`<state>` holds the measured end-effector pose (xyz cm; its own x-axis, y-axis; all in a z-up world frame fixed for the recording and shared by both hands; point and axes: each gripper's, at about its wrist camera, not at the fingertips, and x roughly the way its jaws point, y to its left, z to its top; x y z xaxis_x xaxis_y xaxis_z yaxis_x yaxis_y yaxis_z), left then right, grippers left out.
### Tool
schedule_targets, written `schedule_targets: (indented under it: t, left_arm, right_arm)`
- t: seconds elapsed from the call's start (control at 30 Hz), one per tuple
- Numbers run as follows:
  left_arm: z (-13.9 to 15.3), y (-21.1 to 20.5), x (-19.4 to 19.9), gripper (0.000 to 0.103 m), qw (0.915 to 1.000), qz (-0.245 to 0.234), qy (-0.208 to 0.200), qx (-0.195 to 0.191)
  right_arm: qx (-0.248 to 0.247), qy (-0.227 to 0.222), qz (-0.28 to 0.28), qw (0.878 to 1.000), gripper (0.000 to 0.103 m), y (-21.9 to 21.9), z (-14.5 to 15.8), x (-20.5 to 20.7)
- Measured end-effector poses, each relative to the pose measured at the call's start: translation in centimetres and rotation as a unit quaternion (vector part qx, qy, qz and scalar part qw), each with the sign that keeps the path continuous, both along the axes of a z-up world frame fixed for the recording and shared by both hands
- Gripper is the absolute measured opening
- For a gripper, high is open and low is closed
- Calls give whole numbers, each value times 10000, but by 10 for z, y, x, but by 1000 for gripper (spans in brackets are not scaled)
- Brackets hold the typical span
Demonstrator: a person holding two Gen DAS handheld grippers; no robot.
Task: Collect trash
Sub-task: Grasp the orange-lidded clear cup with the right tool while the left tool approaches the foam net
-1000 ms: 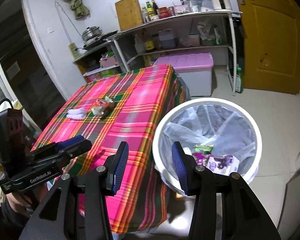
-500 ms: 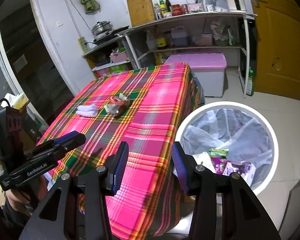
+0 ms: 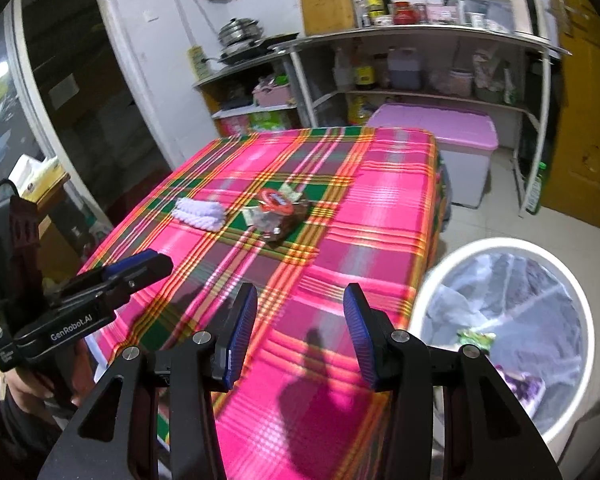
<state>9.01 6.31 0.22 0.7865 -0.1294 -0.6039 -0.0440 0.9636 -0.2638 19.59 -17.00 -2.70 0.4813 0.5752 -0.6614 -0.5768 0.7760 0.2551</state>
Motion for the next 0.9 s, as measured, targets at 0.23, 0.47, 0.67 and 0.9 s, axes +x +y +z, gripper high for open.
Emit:
schedule_targets:
  t: [0.23,0.47,0.67,0.9]
  left_arm:
    - [-6,31,9,39,9995,289,82,-41]
    - [-16,60,19,39,9982,539,210,-140]
    - [-22,80,25,40,9970,685,245,-258]
    - [-30,96,29,40,9960,763,282,-368]
  right_arm:
    - [-244,-46,312,9992,50,40,-7,20]
    - [-486,-131,518,9974,53,72,-14,45]
    - [-856,-413,738,9927,61,105,-21,61]
    - [-1461,-759,862,9826,61,135,-33,74]
